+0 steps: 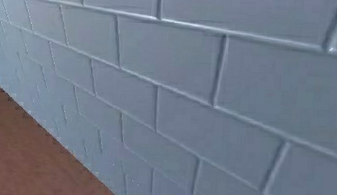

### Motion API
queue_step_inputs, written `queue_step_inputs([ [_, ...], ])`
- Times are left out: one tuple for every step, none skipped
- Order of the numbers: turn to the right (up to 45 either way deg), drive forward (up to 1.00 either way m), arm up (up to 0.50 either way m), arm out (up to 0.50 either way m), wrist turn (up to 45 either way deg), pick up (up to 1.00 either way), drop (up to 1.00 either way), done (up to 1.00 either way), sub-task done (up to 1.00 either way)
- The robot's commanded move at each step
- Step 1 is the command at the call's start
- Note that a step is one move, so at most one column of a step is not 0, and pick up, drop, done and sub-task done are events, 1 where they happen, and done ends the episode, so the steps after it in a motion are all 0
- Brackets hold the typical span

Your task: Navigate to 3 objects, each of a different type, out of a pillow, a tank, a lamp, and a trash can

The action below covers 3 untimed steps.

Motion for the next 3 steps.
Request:
queue_step_inputs([
  [-45.0,0.0,0.0,0.0,0.0,0.0,0.0,0.0,0.0],
  [-3.0,0.0,0.0,0.0,0.0,0.0,0.0,0.0,0.0],
  [0.0,0.55,0.0,0.0,0.0,0.0,0.0,0.0,0.0],
])
